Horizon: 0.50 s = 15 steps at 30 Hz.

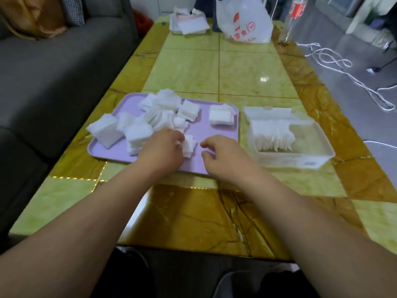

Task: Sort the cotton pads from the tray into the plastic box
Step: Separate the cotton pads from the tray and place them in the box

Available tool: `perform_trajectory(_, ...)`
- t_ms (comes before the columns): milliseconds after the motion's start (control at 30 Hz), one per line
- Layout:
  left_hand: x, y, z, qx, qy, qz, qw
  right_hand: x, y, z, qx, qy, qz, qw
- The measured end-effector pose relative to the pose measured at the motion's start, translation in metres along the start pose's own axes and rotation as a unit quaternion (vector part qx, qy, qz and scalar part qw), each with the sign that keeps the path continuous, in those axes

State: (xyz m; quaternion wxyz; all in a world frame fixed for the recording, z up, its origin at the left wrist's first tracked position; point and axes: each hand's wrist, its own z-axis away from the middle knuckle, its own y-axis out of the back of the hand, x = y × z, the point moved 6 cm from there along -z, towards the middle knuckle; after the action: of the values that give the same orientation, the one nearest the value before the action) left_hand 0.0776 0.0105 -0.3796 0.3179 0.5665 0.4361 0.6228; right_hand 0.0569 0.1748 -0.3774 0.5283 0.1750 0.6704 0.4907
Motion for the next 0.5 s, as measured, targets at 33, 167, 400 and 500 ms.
perform_trajectory(33,-0.002,-0.001,-0.001,-0.006,-0.002,0.015,1.0,0.003,-0.002,0.001,-0.006,0.007,0.014,1.0)
perform_trajectory(167,-0.003,0.004,-0.009,-0.026,-0.02,0.078,0.996,0.01,-0.001,0.002,0.027,0.016,-0.009,0.999)
perform_trajectory(400,0.001,-0.001,-0.006,-0.126,-0.009,0.091,0.988,0.017,-0.002,-0.004,0.053,0.008,-0.049,0.997)
perform_trajectory(500,0.002,-0.001,-0.005,-0.127,-0.002,0.124,0.984,0.019,-0.003,-0.003,0.058,-0.017,-0.096,0.994)
